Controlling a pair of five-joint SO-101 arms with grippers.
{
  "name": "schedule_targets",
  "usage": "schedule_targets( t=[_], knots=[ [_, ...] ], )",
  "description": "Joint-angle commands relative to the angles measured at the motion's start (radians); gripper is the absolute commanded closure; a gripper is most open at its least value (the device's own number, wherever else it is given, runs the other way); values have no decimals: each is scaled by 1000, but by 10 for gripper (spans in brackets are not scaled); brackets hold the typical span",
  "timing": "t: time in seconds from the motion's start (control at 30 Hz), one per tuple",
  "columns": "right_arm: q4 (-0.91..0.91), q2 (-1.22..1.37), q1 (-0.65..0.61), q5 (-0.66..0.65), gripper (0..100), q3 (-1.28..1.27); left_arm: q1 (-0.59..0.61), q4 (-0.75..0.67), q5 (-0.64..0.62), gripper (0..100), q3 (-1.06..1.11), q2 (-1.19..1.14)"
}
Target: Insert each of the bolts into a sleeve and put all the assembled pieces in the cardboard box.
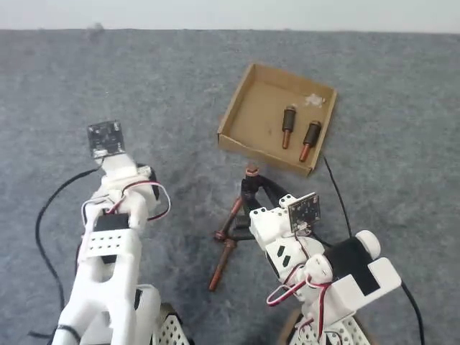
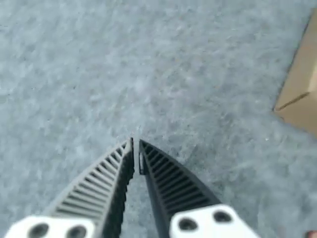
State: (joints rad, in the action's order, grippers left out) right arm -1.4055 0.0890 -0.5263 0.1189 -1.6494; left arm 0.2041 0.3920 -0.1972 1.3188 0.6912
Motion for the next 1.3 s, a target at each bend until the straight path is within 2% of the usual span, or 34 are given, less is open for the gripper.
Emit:
schedule_targets(
  t=[0.0,0.57,0.83,0.97,1.27],
  knots=[
    [5,-10,15,3,993,-8,-23,-25,107,987,-4,2],
    [38,-74,7,3,993,-32,-34,-94,130,987,27,0],
    [384,-309,13,3,993,-21,-34,-94,141,986,24,-6],
    [602,-479,15,3,993,-18,-34,-92,181,986,24,-6],
    [1170,-908,15,8,993,-15,-34,-87,183,986,13,-9]
  ],
)
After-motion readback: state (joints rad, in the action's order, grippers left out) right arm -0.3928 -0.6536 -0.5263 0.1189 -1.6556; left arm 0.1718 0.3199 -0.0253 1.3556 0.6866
